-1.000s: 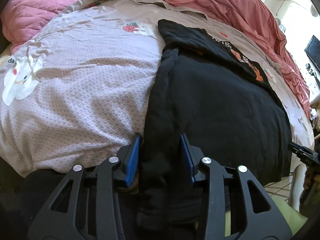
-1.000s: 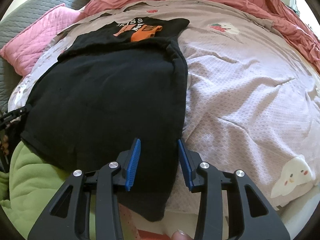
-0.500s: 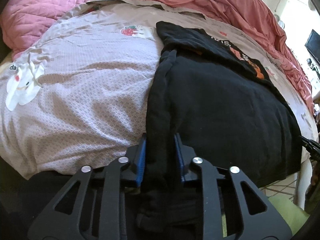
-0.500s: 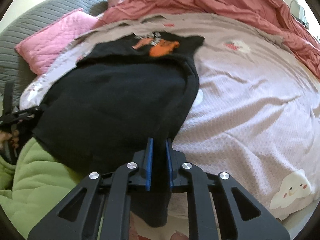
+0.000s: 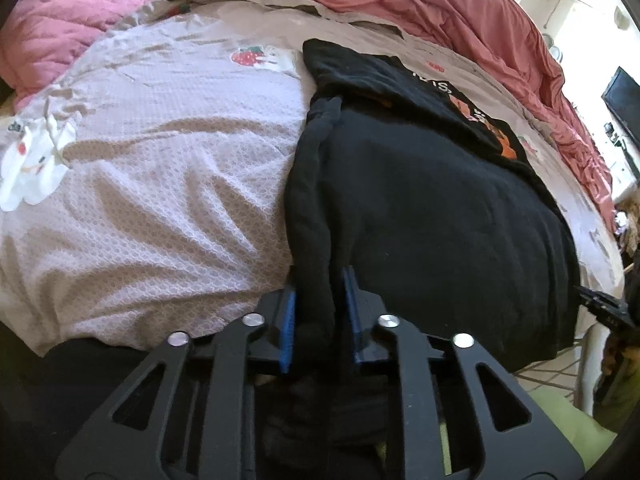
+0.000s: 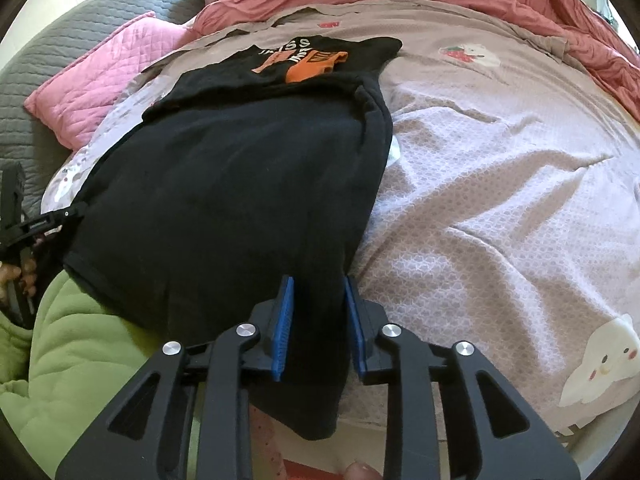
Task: Fold small clothes
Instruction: 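Lift the hem with both tools and fold it over toward the collar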
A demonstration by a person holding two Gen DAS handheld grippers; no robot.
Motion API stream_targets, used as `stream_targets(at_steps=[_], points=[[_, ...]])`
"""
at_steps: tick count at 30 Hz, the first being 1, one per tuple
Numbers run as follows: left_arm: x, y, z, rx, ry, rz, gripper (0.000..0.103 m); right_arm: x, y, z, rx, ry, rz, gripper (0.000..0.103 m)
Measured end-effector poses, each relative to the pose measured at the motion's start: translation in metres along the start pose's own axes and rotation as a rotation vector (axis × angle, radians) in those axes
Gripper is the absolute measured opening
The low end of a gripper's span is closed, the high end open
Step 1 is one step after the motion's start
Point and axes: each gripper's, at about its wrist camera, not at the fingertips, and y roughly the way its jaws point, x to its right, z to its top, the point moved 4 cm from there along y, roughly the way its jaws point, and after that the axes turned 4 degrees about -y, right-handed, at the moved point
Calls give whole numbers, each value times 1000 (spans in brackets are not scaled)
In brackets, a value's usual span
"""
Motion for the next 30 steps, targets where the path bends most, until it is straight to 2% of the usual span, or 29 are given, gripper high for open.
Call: stream_targets(at_steps=[2,4,9,12,15,23,26,30], points=[[2,-6,3,19,3,-14,4,-2,-5,2,16,-1,17,13],[4,-15,9,40,-14,-62,3,-3,-14,8,39,0,45,12],[16,-35,31,95,-7,-105,3,2,-38,33,140,29,95,12],[18,-43,54,130,-18,-104,3,6,-48,55,204,23,88,12],[15,-46,77,144,-68,-141,3,15,-53,77,255,44,96,12],[7,-24,130,140,-155,-146,3,40,-41,131,340,91,100,12],[11,-13,148,147,-165,-144,3,48,-29,149,346,102,85,12],[14,11,169,128,-181,-141,3,63,-4,167,312,153,63,12]])
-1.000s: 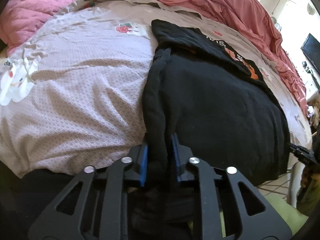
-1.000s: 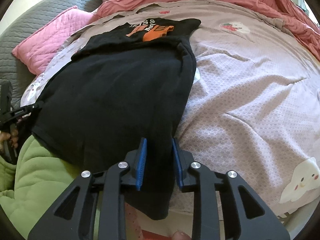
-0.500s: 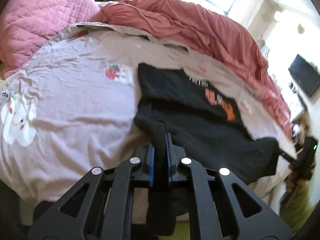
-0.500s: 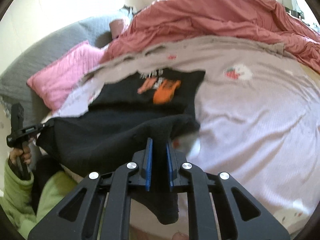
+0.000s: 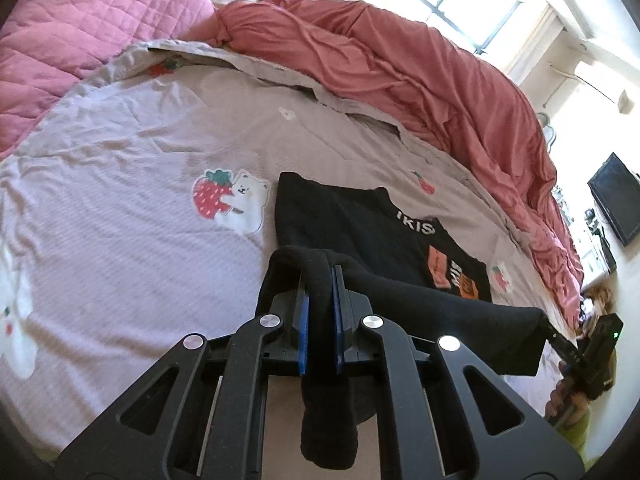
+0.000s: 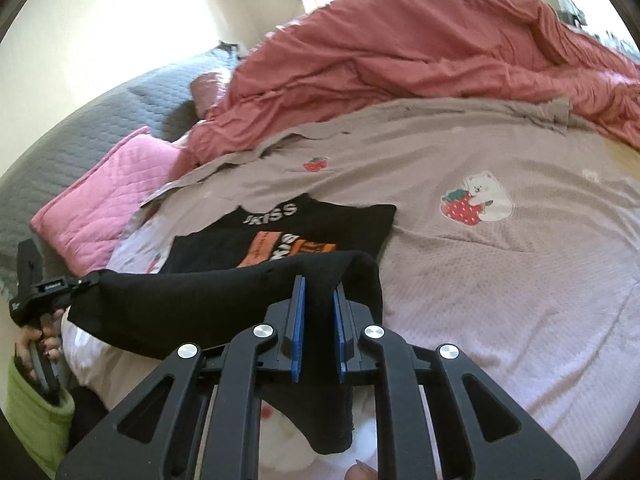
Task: Fold small clothes
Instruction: 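Lift the hem with both tools and fold it over toward the collar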
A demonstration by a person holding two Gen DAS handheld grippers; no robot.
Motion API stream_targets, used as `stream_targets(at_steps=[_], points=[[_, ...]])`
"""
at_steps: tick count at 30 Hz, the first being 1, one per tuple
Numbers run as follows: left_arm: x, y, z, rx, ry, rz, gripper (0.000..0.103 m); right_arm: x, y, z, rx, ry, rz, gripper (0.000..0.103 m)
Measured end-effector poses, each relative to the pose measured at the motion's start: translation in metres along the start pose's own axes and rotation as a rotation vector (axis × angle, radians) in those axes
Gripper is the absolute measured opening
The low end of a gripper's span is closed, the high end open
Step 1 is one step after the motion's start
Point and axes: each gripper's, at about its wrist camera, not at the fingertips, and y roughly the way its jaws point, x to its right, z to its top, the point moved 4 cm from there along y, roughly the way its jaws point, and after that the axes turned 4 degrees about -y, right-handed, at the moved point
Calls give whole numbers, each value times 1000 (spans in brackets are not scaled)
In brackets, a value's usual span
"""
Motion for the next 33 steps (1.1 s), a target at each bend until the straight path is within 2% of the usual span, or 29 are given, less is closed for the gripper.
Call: stream_targets(at_steps=[5,8,11,12,14,17,19,23,28,31,33], points=[[-13,47,10,-56,-67,22,4,16,39,3,-66,41,-69,15],[-21,62,11,-61,-100,17,4,22,56,1,-96,32,-127,19],[-30,67,8,-42,-117,-16,8,27,65,1,-109,27,-165,33],[-32,66,6,-34,-121,-29,11,27,64,1,-105,24,-175,36],[-40,57,3,8,-135,-50,40,27,58,2,-83,9,-188,36],[-52,36,-5,48,-191,-131,41,20,43,3,-54,-40,-217,38],[-55,22,-12,68,-193,-152,43,14,33,-2,-57,-57,-201,41],[-55,2,-35,60,-184,-203,57,4,18,-19,-94,-93,-179,42],[-41,11,-49,-9,-120,-160,58,1,14,-39,-145,-79,-151,42],[-35,14,-56,-19,-84,-99,57,1,18,-45,-159,-55,-134,42],[-32,16,-58,-27,-76,-90,46,0,20,-47,-168,-54,-126,41]])
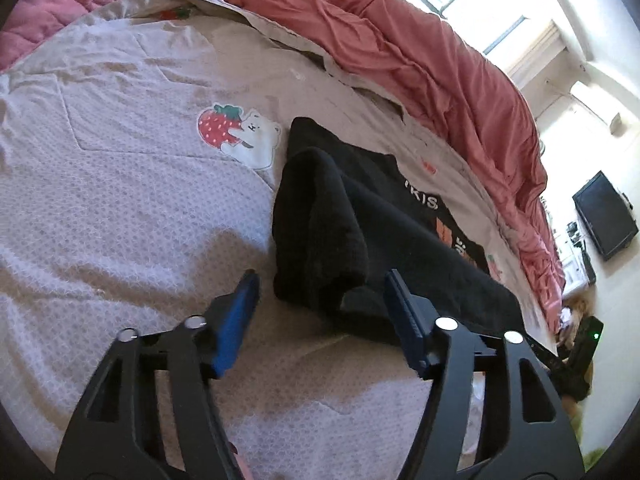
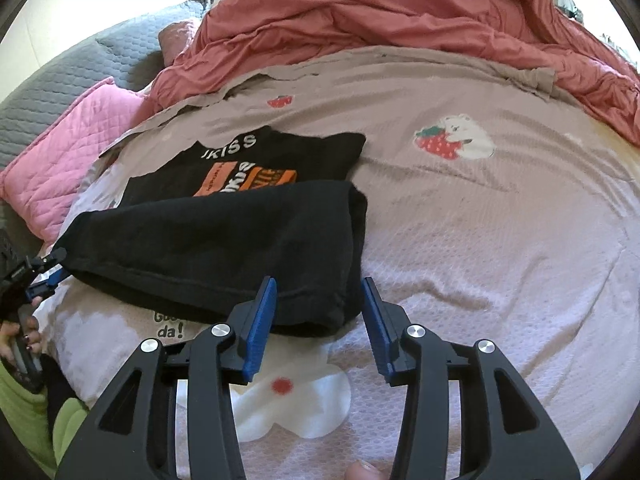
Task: Fold small clothes
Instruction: 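Lift the hem with both tools and fold it over toward the collar, then open both tools to release the folded hem onto the shirt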
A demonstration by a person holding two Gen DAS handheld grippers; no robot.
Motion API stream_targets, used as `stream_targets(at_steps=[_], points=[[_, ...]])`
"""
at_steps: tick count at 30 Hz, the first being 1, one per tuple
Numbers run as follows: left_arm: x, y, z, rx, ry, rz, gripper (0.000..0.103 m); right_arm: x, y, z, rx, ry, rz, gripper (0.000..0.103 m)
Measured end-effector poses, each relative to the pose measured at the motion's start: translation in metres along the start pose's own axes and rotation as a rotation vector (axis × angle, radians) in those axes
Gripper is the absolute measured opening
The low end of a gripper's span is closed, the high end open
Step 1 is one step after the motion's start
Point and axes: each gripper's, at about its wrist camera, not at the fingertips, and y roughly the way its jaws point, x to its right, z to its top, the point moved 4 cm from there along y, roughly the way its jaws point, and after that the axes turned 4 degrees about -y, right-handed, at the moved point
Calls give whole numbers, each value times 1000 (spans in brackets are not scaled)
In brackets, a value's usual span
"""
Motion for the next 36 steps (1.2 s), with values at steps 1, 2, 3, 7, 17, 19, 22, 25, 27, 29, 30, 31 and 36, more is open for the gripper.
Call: stream_targets(at_steps=[1,2,3,7,17,19,22,25,27,29,30,31,36], points=[[1,1,-1,-7,7,3,34,-1,1,0,-3,-2,5,35],[4,3,-1,-10,21,25,26,-3,2,0,-3,-5,9,29],[4,3,0,-8,31,47,21,-4,3,1,-3,-11,10,20],[8,-1,6,1,34,35,2,-7,-1,5,24,-23,13,12],[34,7,53,30,-4,-47,2,5,-2,66,154,26,50,11],[32,18,66,26,-30,-40,2,8,4,79,164,35,45,11],[26,34,81,24,-54,-13,2,17,24,99,166,49,14,11],[22,52,91,17,-65,21,4,26,51,111,131,77,-12,11],[19,65,95,8,-60,38,6,28,67,113,105,74,-48,11],[14,76,97,2,-72,48,20,30,82,113,72,64,-94,17],[12,78,98,3,-84,45,23,31,85,112,70,65,-105,27],[9,78,98,15,-103,31,24,33,85,111,73,71,-116,31],[15,51,93,145,-69,-2,31,29,50,108,198,36,-135,51]])
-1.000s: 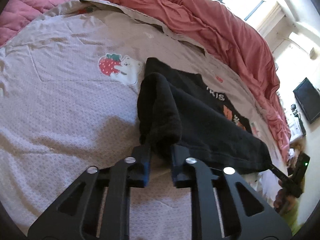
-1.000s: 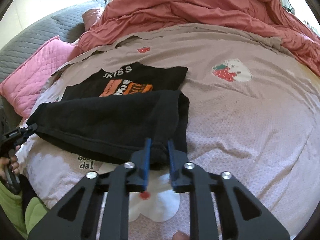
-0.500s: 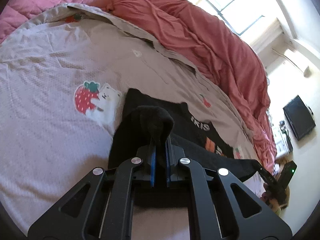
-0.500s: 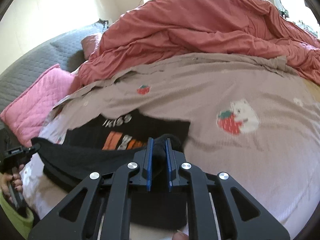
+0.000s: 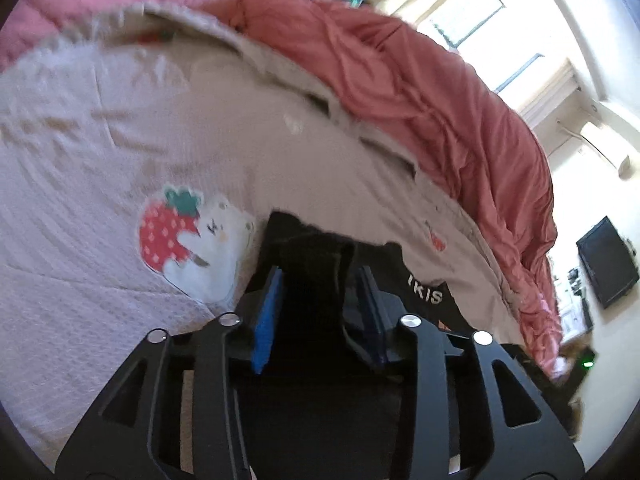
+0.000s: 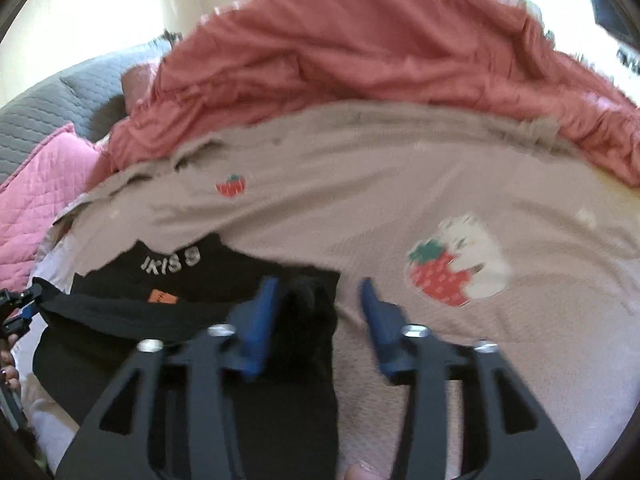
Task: Fold small clothes
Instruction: 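Open both tools to release the folded hem onto the shirt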
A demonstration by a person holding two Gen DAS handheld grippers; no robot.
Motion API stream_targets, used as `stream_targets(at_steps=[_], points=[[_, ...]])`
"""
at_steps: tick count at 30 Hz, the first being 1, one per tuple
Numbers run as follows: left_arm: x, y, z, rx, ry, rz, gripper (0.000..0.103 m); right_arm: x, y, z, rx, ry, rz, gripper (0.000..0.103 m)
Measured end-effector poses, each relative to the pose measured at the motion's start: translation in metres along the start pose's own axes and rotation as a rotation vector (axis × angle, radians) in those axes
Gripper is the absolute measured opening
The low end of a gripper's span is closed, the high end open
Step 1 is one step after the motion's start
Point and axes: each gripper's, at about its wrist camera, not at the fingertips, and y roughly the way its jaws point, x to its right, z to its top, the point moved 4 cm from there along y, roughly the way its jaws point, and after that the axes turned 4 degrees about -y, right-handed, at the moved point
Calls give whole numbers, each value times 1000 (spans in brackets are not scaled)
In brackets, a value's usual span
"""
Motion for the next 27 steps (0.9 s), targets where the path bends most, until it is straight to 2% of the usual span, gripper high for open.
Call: stream_targets(at_steps=[2,5,8,12,14,17,22,27], points=[[4,-11,-2,51,26,-7,34,-6,-22,0,61,-24,6,52],[11,-28,-11,115,100,14,40,-28,-40,-9,61,-101,61,54],[9,-28,-23,101,129,45,41,-68,-41,-31,-4,-226,124,54],[0,-16,-37,51,149,89,41,-127,-13,-60,-145,-353,206,54],[-1,-13,-39,43,164,106,42,-152,0,-71,-186,-422,189,54],[0,-13,-42,41,180,106,45,-181,18,-76,-191,-501,163,54],[5,-11,-45,40,202,106,49,-188,47,-55,-183,-444,130,54],[1,-11,-43,35,179,100,50,-189,65,-35,-167,-408,79,54]])
